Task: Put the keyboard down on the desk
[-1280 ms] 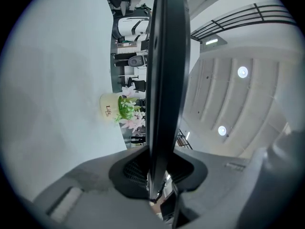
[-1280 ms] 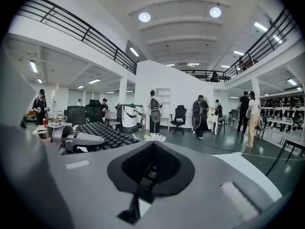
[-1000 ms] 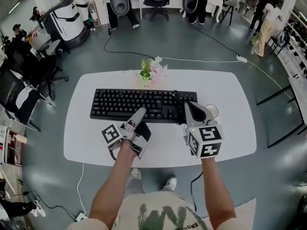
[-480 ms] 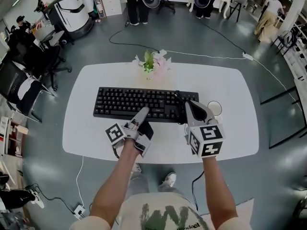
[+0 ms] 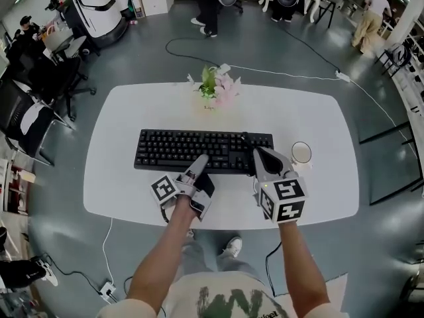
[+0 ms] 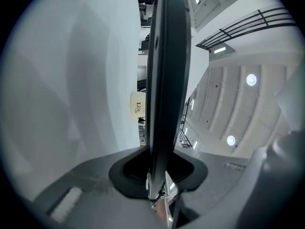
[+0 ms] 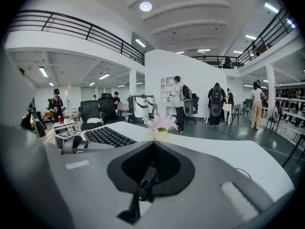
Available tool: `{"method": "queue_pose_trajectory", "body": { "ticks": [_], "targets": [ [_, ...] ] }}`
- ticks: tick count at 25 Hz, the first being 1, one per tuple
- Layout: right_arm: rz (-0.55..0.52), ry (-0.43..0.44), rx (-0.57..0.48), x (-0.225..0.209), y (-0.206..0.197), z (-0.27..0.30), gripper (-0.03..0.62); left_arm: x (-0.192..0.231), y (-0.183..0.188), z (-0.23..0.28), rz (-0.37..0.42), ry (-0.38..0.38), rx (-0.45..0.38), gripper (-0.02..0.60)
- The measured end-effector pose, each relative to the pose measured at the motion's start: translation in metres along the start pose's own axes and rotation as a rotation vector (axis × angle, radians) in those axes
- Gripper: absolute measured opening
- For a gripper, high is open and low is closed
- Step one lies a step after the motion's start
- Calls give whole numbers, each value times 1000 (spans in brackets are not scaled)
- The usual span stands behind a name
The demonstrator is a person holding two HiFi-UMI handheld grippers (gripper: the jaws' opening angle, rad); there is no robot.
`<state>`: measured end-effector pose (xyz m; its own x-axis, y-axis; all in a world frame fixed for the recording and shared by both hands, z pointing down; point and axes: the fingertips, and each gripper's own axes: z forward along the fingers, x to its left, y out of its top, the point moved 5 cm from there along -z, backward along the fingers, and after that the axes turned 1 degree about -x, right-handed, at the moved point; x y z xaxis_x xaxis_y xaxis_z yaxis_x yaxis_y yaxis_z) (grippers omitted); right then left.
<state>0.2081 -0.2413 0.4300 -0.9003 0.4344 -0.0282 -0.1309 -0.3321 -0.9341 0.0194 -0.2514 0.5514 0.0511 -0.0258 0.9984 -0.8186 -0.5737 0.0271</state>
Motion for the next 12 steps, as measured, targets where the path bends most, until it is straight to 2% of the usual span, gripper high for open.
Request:
{"method": "queue_pose_trajectory", "body": {
  "ticks": [12],
  "targets": [
    [13, -9, 50, 3, -14, 18, -2, 34, 9, 8, -48, 74, 3, 91]
  ]
}}
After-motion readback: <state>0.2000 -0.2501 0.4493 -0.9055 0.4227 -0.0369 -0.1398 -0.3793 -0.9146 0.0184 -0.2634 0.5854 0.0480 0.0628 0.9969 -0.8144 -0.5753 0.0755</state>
